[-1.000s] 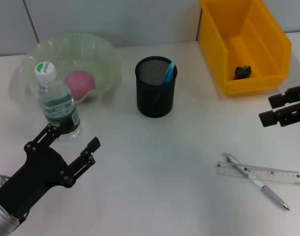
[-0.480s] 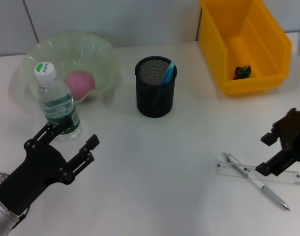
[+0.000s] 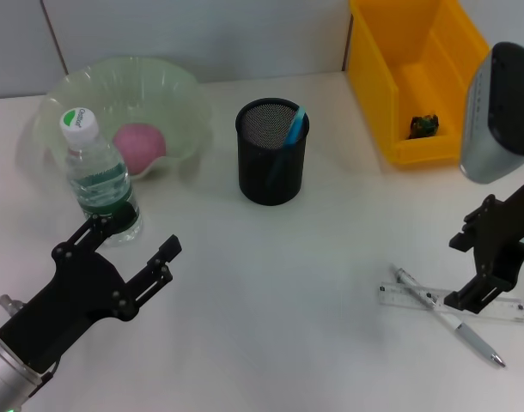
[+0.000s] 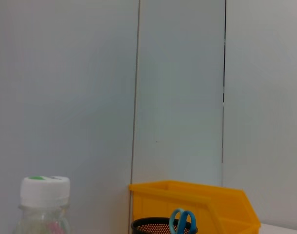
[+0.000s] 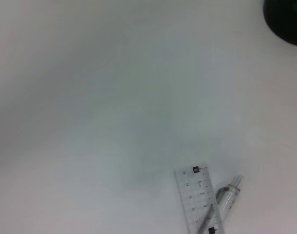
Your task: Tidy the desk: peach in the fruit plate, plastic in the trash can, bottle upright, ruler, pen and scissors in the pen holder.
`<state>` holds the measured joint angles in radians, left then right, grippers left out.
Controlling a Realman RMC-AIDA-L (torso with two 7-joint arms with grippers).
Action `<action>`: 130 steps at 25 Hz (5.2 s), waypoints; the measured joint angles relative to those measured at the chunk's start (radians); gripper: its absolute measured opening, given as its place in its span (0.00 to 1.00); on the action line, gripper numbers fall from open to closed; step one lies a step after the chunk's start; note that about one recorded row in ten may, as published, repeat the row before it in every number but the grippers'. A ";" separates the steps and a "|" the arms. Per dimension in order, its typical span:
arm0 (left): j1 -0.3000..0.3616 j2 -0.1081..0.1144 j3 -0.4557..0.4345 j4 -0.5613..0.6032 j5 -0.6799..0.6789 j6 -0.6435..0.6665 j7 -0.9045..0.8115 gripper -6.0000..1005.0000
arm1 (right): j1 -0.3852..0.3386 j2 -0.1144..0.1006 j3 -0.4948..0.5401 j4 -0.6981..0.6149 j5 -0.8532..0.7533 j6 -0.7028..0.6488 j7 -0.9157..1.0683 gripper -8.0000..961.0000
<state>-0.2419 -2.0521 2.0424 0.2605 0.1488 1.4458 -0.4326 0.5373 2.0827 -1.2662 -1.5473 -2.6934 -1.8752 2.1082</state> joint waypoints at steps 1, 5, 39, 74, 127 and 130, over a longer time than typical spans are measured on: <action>0.000 0.000 0.000 -0.002 0.000 -0.001 0.000 0.74 | -0.007 0.001 -0.012 -0.004 0.000 0.014 0.000 0.85; -0.004 -0.002 -0.002 -0.008 0.000 -0.001 0.000 0.74 | -0.019 0.002 -0.037 0.017 0.020 0.063 0.000 0.85; -0.007 0.016 0.030 -0.012 0.077 0.042 -0.002 0.74 | -0.014 0.002 -0.165 0.194 0.105 0.283 -0.012 0.85; -0.027 0.040 0.024 -0.012 0.198 0.057 -0.027 0.74 | 0.002 -0.002 -0.208 0.250 0.123 0.311 -0.012 0.85; -0.042 0.036 0.021 -0.010 0.193 0.059 -0.041 0.74 | 0.030 -0.002 -0.203 0.310 0.081 0.326 0.012 0.47; -0.042 0.036 0.021 -0.010 0.195 0.059 -0.041 0.74 | 0.032 -0.003 -0.201 0.306 0.081 0.321 0.015 0.40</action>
<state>-0.2836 -2.0158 2.0631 0.2509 0.3433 1.5048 -0.4739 0.5697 2.0801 -1.4671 -1.2412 -2.6124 -1.5537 2.1236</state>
